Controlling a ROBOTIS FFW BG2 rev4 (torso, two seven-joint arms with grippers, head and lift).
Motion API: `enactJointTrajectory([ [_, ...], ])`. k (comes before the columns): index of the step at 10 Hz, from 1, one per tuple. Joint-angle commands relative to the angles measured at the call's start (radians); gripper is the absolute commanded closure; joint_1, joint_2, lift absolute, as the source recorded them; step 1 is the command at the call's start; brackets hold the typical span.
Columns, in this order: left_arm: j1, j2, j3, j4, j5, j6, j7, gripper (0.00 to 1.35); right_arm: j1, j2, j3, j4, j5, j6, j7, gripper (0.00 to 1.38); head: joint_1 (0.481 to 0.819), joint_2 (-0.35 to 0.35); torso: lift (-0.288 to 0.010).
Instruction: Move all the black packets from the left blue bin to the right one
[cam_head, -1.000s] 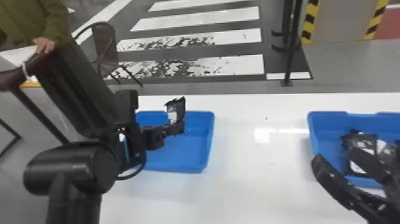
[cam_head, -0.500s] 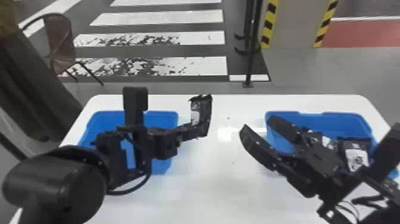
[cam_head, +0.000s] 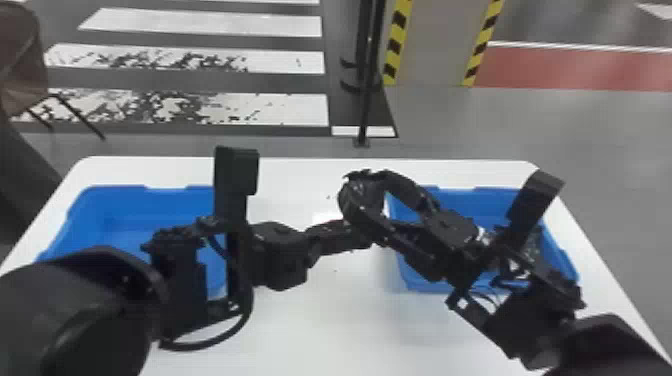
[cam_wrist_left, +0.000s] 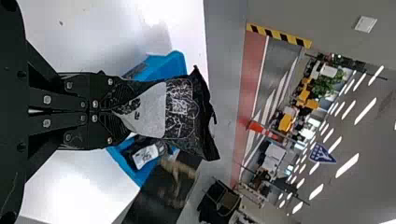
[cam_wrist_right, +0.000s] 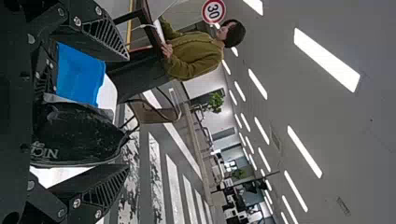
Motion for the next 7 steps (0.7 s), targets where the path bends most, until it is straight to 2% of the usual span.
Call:
enactJointTrajectory([
  [1,-0.008,0.005,-0.033,-0.007,0.020,-0.008,-0.001,1.21,-0.029,-0.005,0.004,0.034,0.005,0.000,0.000,0.23,0.695,-0.093,-0.140],
  [2,-0.011,0.006,-0.037,-0.007,0.022,-0.010,-0.001,1.21,-0.034,-0.006,0.014,0.034,-0.009,0.000,0.000,0.44,0.695,-0.111,-0.140],
  [3,-0.013,0.006,-0.035,-0.007,0.022,-0.012,-0.001,1.21,-0.034,-0.006,0.032,0.044,-0.040,0.000,0.000,0.96,0.695,-0.118,-0.140],
  [4,-0.016,0.008,-0.035,-0.007,0.026,-0.015,-0.001,1.21,-0.031,-0.006,0.037,0.047,-0.044,0.000,0.000,1.26,0.695,-0.114,-0.140],
  [6,-0.013,0.008,-0.035,-0.007,0.036,-0.025,-0.001,1.21,-0.027,-0.008,0.037,0.042,-0.052,-0.005,0.002,1.28,0.695,-0.101,-0.140],
  [7,-0.008,0.008,-0.031,-0.007,0.046,-0.049,0.001,1.15,-0.024,-0.008,0.035,0.042,-0.062,-0.005,0.003,1.28,0.695,-0.101,-0.140],
])
